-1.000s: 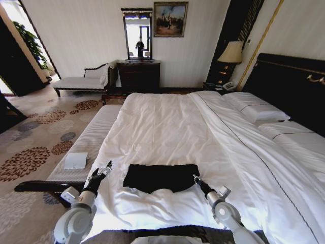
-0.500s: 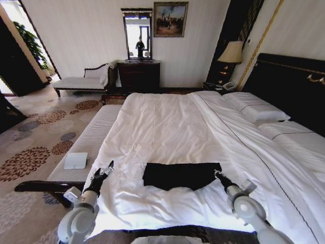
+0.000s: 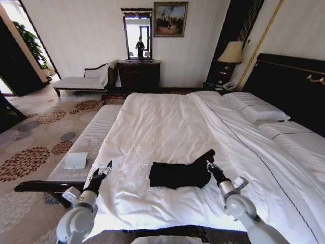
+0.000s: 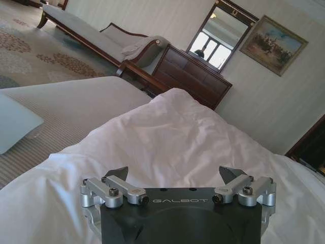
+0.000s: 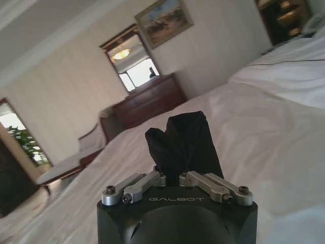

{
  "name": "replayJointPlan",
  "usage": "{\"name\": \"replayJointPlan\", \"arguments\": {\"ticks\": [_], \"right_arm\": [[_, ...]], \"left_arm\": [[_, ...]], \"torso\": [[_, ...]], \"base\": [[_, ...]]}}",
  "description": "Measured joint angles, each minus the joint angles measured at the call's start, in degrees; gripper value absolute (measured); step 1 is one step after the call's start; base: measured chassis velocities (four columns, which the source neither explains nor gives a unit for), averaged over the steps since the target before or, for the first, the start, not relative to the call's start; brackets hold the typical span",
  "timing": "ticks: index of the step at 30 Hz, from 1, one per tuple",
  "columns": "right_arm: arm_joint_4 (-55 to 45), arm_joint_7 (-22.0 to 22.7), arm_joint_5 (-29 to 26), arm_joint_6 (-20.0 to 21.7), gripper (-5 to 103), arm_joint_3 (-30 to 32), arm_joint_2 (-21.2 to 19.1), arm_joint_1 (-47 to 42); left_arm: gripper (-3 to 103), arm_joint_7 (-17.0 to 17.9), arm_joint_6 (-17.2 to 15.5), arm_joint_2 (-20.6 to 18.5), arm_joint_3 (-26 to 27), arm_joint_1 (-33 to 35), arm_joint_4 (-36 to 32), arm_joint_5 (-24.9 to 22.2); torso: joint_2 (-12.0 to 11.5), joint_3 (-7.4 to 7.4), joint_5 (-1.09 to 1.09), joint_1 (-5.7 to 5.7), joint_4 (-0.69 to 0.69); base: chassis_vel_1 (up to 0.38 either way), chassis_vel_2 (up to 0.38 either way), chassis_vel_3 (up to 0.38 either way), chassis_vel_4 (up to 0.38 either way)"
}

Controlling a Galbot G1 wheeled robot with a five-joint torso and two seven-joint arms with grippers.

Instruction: Fold the clothes on the bed.

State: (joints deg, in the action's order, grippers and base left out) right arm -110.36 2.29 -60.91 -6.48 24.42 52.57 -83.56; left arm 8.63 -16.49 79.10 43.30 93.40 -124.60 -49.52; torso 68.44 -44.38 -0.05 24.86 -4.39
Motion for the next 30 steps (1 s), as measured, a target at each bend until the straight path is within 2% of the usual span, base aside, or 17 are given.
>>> {"name": "replayJointPlan", "arguments": {"ticks": [2, 3, 8, 9, 11, 14, 15, 17, 30], "right_arm": [[1.12, -2.87, 0.94, -1.45, 6, -4.09, -0.66, 2.12], [1.12, -2.87, 0.94, -1.45, 6, -4.09, -0.66, 2.12], [2.02, -6.18, 2.71, -2.21, 6, -14.87, -3.81, 6.74], [2.02, -6.18, 2.71, -2.21, 6, -14.87, -3.81, 6.74], [1.95, -7.2, 3.27, -2.2, 6, -19.31, -4.56, 9.79], [2.5, -8.0, 3.91, -1.99, 6, -23.19, -4.64, 13.15], [4.31, -8.27, 4.19, -1.2, 6, -29.09, -3.94, 18.49], [6.44, -8.78, 4.64, -1.13, 6, -32.27, -3.14, 21.08], [13.8, -9.36, 7.09, -1.78, 6, -35.5, -0.39, 23.83]], "left_arm": [[100, 0.36, -0.17, -0.6, 0.13, 0.07, -0.02, -0.32], [100, 0.36, -0.17, -0.6, 0.13, 0.07, -0.02, -0.32], [100, 0.58, -0.32, -1.91, 1.82, 0.93, -0.01, -1.14], [100, 0.58, -0.32, -1.91, 1.82, 0.93, -0.01, -1.14], [100, 0.59, -0.33, -2.16, 2.72, 1.28, -0.03, -1.57], [100, 0.6, -0.33, -2.22, 3.2, 1.49, -0.07, -1.81], [100, 0.58, -0.31, -2.19, 3.51, 1.66, -0.13, -1.99], [100, 0.54, -0.28, -2.07, 3.5, 1.67, -0.08, -2.01], [100, 0.48, -0.18, -1.85, 3.16, 1.98, 0.2, -1.8]], "torso": [[0.0, 0.0, 0.0, 0.0, -0.02], [0.0, 0.0, 0.0, 0.0, -0.02], [0.0, 0.0, 0.0, 0.0, -0.02], [0.0, 0.0, 0.0, 0.0, -0.02], [0.0, 0.0, 0.0, 0.0, -0.02], [0.0, 0.0, 0.0, 0.0, -0.01], [0.0, 0.0, 0.0, 0.0, 0.0], [0.0, 0.0, 0.0, 0.0, -0.01], [0.0, 0.0, 0.01, 0.0, -0.02]], "base": [[0.0, 0.0, 0.0, 0.0], [0.0, 0.0, 0.0, 0.0], [0.0, 0.0, 0.0, 0.0], [0.0, 0.0, 0.0, 0.0], [0.0, 0.0, 0.0, 0.0], [0.0, 0.0, 0.0, 0.0], [0.0, 0.0, 0.0, 0.0], [0.0, 0.0, 0.0, 0.0], [0.0, 0.0, 0.0, 0.0]]}}
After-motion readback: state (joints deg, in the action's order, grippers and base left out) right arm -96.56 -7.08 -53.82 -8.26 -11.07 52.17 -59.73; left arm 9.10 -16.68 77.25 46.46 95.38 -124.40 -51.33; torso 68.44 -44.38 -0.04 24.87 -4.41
